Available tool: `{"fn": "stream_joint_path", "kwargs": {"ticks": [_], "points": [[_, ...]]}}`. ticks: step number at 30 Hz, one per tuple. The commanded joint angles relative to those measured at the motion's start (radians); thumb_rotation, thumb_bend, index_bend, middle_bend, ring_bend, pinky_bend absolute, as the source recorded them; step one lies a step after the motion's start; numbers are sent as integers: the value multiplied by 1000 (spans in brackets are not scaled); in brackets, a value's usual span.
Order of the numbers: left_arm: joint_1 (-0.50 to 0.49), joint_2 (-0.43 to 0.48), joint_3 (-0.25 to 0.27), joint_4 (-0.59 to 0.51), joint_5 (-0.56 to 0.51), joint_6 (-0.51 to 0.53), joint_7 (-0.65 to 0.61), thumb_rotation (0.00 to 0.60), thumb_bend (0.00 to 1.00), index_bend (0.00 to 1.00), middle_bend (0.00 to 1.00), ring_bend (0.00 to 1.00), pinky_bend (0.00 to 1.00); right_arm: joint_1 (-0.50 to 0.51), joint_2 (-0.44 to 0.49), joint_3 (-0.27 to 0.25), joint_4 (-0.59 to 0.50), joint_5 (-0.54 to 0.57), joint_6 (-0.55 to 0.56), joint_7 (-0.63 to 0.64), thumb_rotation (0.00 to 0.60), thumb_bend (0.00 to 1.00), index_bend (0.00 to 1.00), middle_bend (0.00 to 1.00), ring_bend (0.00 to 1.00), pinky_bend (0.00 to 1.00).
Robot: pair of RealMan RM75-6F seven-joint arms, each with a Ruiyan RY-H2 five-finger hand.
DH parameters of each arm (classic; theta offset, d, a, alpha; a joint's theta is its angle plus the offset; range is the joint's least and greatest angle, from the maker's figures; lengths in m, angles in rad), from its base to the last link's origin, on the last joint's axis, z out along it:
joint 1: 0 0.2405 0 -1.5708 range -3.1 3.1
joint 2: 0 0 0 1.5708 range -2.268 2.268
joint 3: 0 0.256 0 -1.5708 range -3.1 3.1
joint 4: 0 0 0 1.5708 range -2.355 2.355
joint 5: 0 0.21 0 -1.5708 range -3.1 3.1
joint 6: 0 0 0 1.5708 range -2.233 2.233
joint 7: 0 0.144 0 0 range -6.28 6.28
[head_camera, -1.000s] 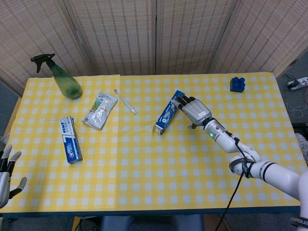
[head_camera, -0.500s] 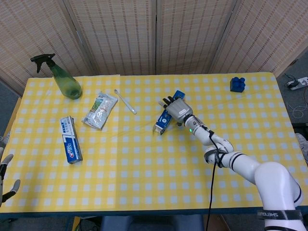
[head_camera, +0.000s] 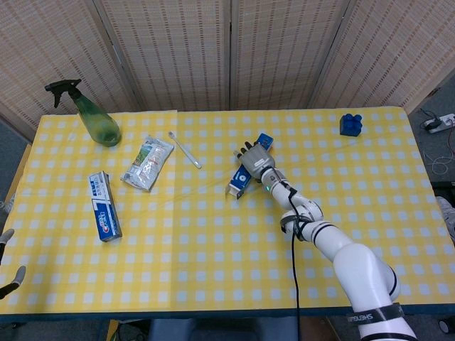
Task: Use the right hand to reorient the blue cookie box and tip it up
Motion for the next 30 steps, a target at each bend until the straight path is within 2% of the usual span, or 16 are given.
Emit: {"fn": "stream_joint_path", "kwargs": {"ticks": [1, 6, 11, 16, 21, 25, 30], "points": [[-1, 0, -1, 2, -1, -2, -2, 600, 319, 183, 0, 0, 0, 13, -15, -2, 14, 7, -23, 14, 600, 189, 115, 211, 27, 160], [-3, -2, -3, 7, -3, -8, -3, 600, 320, 183, 0, 0, 0, 7, 12, -8, -37, 11, -50, 41, 600, 189, 131, 299, 66, 160], [-8, -6, -4, 12, 0, -16, -5, 600, 319, 183, 0, 0, 0, -5, 70, -25, -153, 22, -60, 59, 600, 189, 147, 339, 110, 160], [-11, -7, -5, 18, 3, -18, -10, 600, 319, 183, 0, 0, 0, -28, 151, -46, -330, 39, 3, 52, 600, 189, 148, 365, 163, 160], [-9, -7, -5, 24, 3, -20, -18, 600, 319, 183, 0, 0, 0, -45, 247, -84, -526, 73, 84, 2, 600, 188, 149, 366, 169, 160], [-8, -7, -5, 29, 4, -18, -25, 600, 319, 183, 0, 0, 0, -50, 348, -122, -711, 142, 151, -59, 600, 189, 149, 366, 169, 160], [-8, -9, -3, 30, 9, -17, -26, 600, 319, 183, 0, 0, 0, -37, 432, -142, -848, 229, 241, -122, 600, 190, 148, 307, 169, 160]]}}
